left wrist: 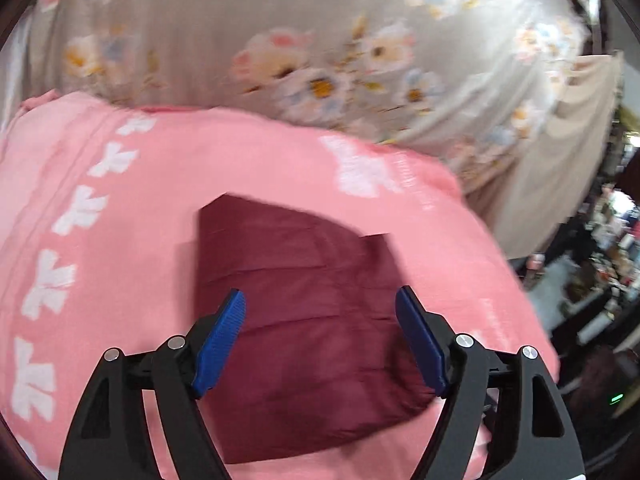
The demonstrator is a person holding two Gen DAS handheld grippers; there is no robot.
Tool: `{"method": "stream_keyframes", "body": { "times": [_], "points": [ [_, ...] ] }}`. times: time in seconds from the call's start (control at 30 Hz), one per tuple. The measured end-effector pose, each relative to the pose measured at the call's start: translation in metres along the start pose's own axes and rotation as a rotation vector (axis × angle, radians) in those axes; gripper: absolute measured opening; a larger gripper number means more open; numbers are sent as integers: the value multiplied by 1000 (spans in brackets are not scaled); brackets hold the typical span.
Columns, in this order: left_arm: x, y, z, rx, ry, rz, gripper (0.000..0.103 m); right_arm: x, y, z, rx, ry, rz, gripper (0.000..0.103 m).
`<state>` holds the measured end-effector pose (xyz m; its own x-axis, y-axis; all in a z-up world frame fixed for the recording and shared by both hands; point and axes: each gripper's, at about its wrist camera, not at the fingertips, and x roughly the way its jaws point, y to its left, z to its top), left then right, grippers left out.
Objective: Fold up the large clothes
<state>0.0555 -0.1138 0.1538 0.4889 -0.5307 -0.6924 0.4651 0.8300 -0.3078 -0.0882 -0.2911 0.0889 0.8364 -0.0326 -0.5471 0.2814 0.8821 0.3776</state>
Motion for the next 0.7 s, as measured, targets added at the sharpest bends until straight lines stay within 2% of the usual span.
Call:
{"method": "stream_keyframes", "body": {
  "times": [0.13,0.23,0.27,0.33,0.4,0.5,0.7],
  "points": [
    [33,30,-14,-63,101,64,75,29,3,7,6,81,22,60],
    [48,41,-25,-70,160,82,75,39,1,-3,-17,141,8,12],
    [47,44,-30,-72,169,75,74,36,-3,-4,-6,135,7,8],
    [51,42,-38,-61,188,59,75,24,-16,-11,22,114,1,6],
    [55,37,-45,-38,200,59,75,16,-27,-20,44,105,-40,6],
    [70,30,-53,-15,230,62,76,21,-42,-36,50,141,-111,6],
    [85,8,-67,114,231,157,79,45,-53,-58,28,198,-181,6]
  ]
}}
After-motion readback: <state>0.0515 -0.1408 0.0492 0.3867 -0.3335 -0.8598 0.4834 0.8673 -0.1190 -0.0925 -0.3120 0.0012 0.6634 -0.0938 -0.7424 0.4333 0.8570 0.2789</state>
